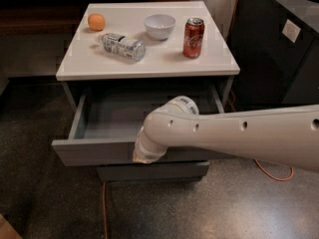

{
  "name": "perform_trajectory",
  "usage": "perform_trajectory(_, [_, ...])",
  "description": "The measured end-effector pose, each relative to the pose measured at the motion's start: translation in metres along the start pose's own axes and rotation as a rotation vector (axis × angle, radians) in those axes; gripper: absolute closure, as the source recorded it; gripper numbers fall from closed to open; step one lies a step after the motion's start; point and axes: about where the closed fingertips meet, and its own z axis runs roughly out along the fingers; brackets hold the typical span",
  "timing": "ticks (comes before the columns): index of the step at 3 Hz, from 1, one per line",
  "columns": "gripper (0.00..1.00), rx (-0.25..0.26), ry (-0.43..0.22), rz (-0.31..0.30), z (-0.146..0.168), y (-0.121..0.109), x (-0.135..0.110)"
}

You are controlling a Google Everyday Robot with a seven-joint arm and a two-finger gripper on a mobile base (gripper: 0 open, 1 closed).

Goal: Close top drawer

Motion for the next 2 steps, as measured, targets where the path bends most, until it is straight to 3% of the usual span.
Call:
perform_trajectory(1, [1.00, 0.020, -0.023, -0.005, 0.004, -0.020, 0.004])
perform_trajectory(2, [1.00, 0.060, -0.079, -0.006, 0.016, -0.065, -0.004])
